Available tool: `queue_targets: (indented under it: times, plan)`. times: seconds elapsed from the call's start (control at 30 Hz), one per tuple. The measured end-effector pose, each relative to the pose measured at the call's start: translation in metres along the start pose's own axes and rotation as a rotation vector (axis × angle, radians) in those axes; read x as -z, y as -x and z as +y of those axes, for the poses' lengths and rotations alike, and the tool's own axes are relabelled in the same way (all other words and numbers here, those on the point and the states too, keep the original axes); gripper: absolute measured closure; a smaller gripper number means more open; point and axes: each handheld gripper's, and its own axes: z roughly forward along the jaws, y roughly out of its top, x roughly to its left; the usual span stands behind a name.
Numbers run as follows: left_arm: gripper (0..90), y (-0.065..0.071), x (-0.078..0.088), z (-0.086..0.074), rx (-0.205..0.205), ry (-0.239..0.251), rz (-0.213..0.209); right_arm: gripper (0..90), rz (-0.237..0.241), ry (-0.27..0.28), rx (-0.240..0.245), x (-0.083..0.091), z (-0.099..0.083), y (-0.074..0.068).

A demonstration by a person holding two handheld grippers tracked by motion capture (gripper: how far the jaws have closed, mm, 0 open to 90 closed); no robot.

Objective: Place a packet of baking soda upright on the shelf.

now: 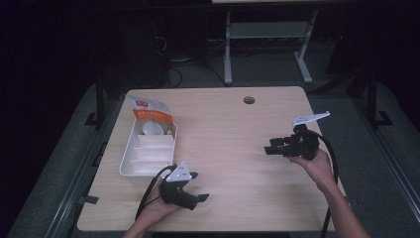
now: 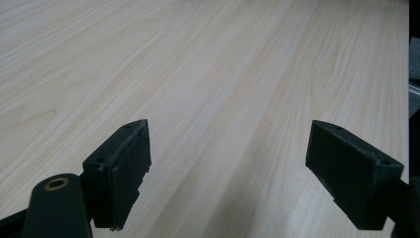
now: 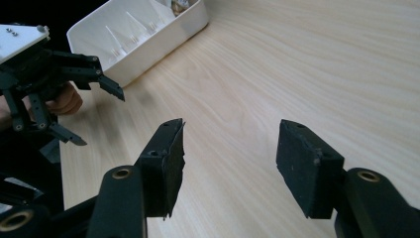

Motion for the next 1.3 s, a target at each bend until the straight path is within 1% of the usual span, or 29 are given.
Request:
queue_targets:
  times: [0.07, 0.1, 0.2, 0.57, 0.73, 0.9, 1.0, 1.13, 1.3]
  plan:
    - [17.3, 0.0, 0.0, 0.0, -0.002, 0.001, 0.003, 43.2, -0.003, 0.004, -0.003, 0.002, -0.004, 0.0]
    - [17.3, 0.0, 0.0, 0.0, -0.002, 0.003, 0.004, 43.2, 0.003, 0.009, -0.013, 0.004, -0.009, 0.001]
    - [17.3, 0.0, 0.0, 0.0, -0.002, 0.006, 0.005, 43.2, 0.004, 0.004, -0.017, 0.005, -0.012, 0.0]
    - [17.3, 0.0, 0.0, 0.0, 0.002, 0.006, 0.004, 43.0, -0.002, -0.003, -0.016, 0.013, -0.03, -0.005]
    - [17.3, 0.0, -0.001, 0.0, 0.002, 0.006, 0.004, 42.9, -0.001, -0.002, -0.027, 0.016, -0.039, -0.007]
    - [17.3, 0.001, -0.001, 0.0, 0.001, 0.003, 0.005, 42.8, 0.004, 0.001, -0.037, 0.015, -0.05, -0.008]
    - [17.3, 0.0, -0.001, 0.0, 0.003, 0.003, 0.004, 42.9, 0.006, -0.001, -0.038, 0.015, -0.053, -0.008]
    - [17.3, 0.001, -0.001, 0.0, 0.001, 0.002, 0.004, 43.0, 0.017, 0.009, -0.055, 0.013, -0.062, -0.008]
    - [17.3, 0.001, -0.001, 0.0, 0.0, 0.001, 0.005, 42.9, 0.018, 0.005, -0.061, 0.011, -0.07, -0.01]
